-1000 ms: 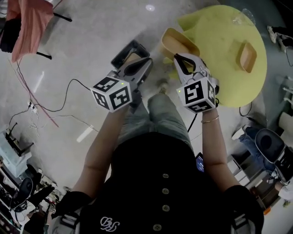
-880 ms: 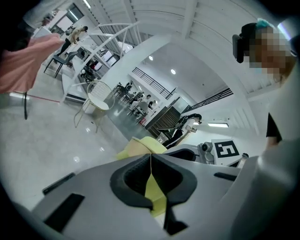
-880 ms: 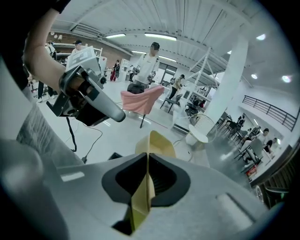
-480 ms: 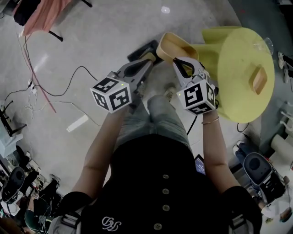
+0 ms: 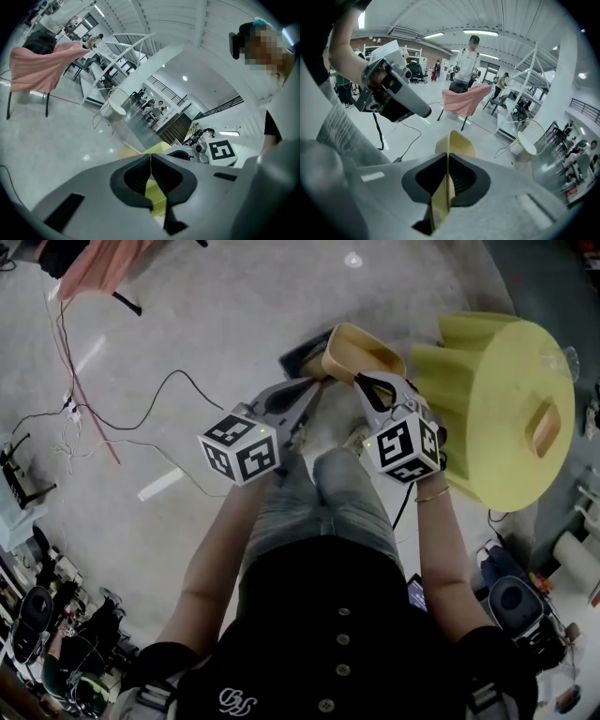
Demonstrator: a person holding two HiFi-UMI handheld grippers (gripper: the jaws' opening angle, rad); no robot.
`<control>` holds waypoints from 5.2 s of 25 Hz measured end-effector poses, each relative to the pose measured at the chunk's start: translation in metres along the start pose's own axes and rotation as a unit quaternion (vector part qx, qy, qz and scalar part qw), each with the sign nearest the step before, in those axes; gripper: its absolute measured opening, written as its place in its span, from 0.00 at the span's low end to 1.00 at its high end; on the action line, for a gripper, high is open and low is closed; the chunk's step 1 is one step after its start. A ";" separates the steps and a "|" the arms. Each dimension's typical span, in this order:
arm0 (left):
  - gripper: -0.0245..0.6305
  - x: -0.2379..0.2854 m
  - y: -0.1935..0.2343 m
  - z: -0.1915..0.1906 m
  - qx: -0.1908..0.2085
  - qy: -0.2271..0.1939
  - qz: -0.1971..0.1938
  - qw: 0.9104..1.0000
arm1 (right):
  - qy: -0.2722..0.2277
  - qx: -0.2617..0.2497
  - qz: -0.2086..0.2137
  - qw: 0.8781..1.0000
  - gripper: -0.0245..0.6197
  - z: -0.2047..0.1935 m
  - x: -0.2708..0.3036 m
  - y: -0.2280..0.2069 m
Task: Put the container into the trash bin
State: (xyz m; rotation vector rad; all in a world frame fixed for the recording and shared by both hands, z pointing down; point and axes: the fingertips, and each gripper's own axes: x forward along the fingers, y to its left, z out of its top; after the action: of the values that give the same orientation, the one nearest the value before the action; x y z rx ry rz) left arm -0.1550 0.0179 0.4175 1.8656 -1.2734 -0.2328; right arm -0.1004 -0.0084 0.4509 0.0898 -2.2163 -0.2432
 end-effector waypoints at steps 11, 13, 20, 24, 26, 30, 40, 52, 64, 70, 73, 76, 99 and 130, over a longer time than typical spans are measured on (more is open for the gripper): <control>0.06 0.009 0.047 -0.010 -0.044 -0.004 0.031 0.999 | 0.021 -0.009 0.066 0.998 0.07 -0.022 0.056 0.022; 0.06 0.016 0.051 -0.015 -0.051 -0.002 0.034 0.998 | 0.027 -0.011 0.077 0.997 0.07 -0.033 0.061 0.025; 0.06 0.031 0.071 -0.042 -0.068 0.014 0.047 0.997 | 0.032 0.003 0.110 0.993 0.07 -0.053 0.087 0.044; 0.06 0.034 0.085 -0.053 -0.076 0.011 0.061 0.995 | 0.033 0.009 0.126 0.992 0.07 -0.058 0.103 0.057; 0.06 0.035 0.092 -0.058 -0.081 0.014 0.065 0.994 | 0.031 0.019 0.129 0.991 0.07 -0.061 0.109 0.060; 0.06 0.033 0.107 -0.068 -0.091 0.020 0.075 0.993 | 0.033 0.036 0.134 0.990 0.07 -0.070 0.122 0.066; 0.06 0.040 0.133 -0.088 -0.107 0.032 0.079 0.991 | 0.047 0.057 0.148 0.986 0.07 -0.089 0.161 0.084; 0.06 0.037 0.145 -0.086 -0.111 0.026 0.087 0.990 | 0.053 0.079 0.116 0.989 0.32 -0.091 0.172 0.071; 0.06 0.036 0.118 -0.066 -0.078 0.037 0.058 0.995 | 0.046 0.117 0.073 0.989 0.32 -0.082 0.134 0.063; 0.06 0.034 0.090 -0.049 -0.051 0.055 0.020 0.997 | 0.002 0.235 0.029 0.971 0.32 -0.059 0.093 0.042; 0.06 0.034 0.071 -0.034 -0.031 0.059 -0.001 0.998 | -0.004 0.248 -0.008 0.969 0.32 -0.052 0.068 0.029; 0.06 0.029 0.049 -0.024 -0.011 0.069 -0.022 0.997 | -0.013 0.252 -0.030 0.967 0.32 -0.046 0.044 0.029; 0.06 0.055 -0.121 0.013 0.137 0.110 -0.177 0.968 | -0.132 0.360 -0.130 0.914 0.05 -0.033 -0.159 -0.015; 0.06 0.075 -0.225 -0.017 0.175 0.138 -0.254 0.941 | -0.180 0.350 -0.136 0.909 0.04 -0.038 -0.237 -0.017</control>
State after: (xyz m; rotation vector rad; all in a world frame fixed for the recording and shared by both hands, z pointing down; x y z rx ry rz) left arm 0.0425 -0.0068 0.2869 2.4181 -0.6521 -0.0093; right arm 0.0743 0.0051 0.2857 0.8066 -2.5518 0.4355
